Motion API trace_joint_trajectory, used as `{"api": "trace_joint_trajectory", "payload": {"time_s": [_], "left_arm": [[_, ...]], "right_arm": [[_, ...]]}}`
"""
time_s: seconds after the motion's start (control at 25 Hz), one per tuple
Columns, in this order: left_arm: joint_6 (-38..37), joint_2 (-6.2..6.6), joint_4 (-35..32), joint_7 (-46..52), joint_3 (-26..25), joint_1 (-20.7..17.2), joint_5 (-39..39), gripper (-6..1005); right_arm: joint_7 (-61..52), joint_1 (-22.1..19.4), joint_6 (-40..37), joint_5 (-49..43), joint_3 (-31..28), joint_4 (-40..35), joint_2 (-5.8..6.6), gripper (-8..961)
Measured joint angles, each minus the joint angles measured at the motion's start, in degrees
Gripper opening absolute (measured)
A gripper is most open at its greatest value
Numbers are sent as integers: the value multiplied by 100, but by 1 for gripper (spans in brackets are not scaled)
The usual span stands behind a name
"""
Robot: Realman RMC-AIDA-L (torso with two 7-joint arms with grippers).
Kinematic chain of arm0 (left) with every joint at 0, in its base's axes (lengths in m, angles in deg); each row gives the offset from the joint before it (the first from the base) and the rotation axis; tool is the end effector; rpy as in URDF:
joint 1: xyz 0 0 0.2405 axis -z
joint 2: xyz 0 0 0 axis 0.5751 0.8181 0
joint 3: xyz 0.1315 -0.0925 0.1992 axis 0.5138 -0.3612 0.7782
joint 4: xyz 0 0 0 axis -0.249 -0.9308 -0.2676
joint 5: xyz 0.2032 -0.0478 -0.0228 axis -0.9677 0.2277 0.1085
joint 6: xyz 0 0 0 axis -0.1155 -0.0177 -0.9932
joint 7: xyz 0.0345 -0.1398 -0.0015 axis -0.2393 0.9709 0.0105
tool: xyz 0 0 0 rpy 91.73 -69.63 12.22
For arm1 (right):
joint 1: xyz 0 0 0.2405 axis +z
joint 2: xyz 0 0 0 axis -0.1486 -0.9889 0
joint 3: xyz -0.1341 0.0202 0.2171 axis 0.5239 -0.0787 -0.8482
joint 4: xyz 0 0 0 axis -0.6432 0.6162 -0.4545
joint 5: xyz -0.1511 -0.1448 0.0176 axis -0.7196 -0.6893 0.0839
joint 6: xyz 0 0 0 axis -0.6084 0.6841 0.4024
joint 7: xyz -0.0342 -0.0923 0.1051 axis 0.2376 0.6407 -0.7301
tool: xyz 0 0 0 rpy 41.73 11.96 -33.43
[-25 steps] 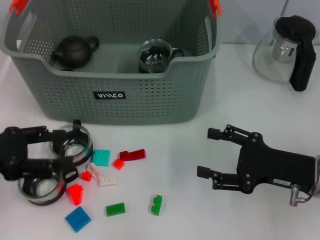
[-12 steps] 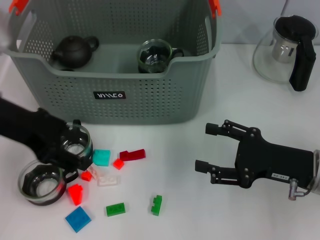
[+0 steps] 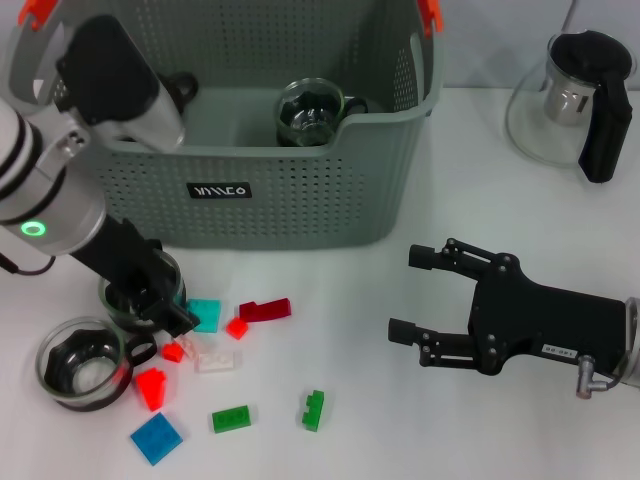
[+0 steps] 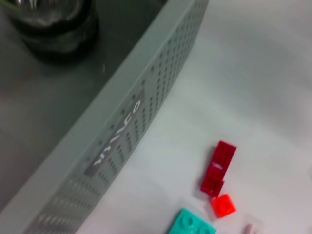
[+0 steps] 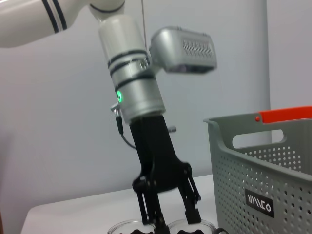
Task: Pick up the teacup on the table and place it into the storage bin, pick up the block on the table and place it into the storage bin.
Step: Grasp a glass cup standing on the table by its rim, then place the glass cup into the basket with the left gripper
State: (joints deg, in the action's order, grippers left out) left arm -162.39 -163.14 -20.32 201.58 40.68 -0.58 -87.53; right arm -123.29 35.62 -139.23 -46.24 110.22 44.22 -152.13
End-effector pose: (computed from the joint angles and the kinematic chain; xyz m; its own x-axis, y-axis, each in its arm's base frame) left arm -0.1984 0.3411 0.0228 0.7878 0.5118 -0.3427 0.3890 -0.8448 -0.3674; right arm 0.2537 0.2851 -0.0492 0.7584 -0.0920 -0.6453 -0.2499 -0.9554 -0.1576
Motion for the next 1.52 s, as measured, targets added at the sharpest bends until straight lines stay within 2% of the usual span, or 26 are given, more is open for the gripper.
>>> {"api": "trace_joint_trajectory", "payload": {"time_s": [0.28, 0.6, 0.76, 1.24, 1.44, 1.52], "left_arm": [[665, 3, 625, 294, 400, 27, -338, 705], [1181, 29, 1019, 668, 928, 70, -421, 679], [1212, 40, 1011, 770, 1131, 45, -429, 584], [1122, 38, 672, 846, 1204, -103, -434, 360], [1020, 68, 560, 876, 1212, -202, -434, 126], [936, 68, 451, 867, 1208, -266, -433, 97]], "right_arm": [[-58, 15, -10, -25, 14, 0, 6, 908], [-90, 10, -1, -28, 29, 24, 12, 909], [-92, -7, -10, -28, 34, 34, 19, 909], [-94, -51, -25, -27, 46, 49, 18, 910], [-94, -53, -26, -27, 46, 52, 25, 910], [-94, -53, -26, -27, 46, 52, 26, 909]]}}
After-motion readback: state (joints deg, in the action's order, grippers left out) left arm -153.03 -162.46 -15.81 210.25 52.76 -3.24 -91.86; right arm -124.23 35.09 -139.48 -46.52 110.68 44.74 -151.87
